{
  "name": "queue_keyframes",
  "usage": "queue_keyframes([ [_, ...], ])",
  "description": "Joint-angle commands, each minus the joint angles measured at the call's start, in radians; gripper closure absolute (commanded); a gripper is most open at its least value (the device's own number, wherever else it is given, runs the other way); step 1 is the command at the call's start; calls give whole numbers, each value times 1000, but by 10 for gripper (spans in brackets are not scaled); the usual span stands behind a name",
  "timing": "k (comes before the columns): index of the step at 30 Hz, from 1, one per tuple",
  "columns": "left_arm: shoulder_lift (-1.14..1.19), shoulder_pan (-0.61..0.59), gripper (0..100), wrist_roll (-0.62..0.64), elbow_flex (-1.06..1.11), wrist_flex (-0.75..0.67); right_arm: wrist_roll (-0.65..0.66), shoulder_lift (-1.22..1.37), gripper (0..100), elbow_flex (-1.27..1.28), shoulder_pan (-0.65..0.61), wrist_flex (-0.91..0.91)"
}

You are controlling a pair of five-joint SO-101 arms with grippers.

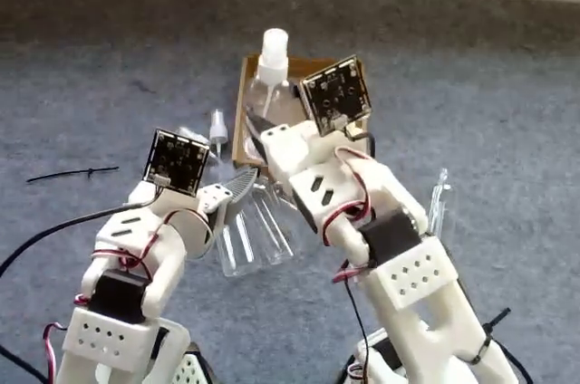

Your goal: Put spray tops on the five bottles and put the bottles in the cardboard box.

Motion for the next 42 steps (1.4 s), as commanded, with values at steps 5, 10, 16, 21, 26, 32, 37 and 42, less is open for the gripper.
queue_keyframes([
  [5,-4,-136,734,-2,38,-29,23,501,995,-318,76,-220],
  [10,-2,-157,734,0,79,-107,23,866,994,-575,79,-328],
  [16,-2,-157,734,-3,82,-114,23,1142,994,-785,124,-426],
  [21,-2,-156,734,-34,84,-114,21,1228,994,-829,150,-564],
  [26,-2,-156,734,-34,84,-114,21,1264,994,-816,150,-611],
  [32,-2,-156,734,-35,84,-114,23,1308,994,-791,153,-619],
  [37,-2,-156,734,-35,84,-114,23,1310,994,-748,153,-622],
  [42,-2,-156,734,-35,84,-114,23,1316,994,-723,153,-674],
])
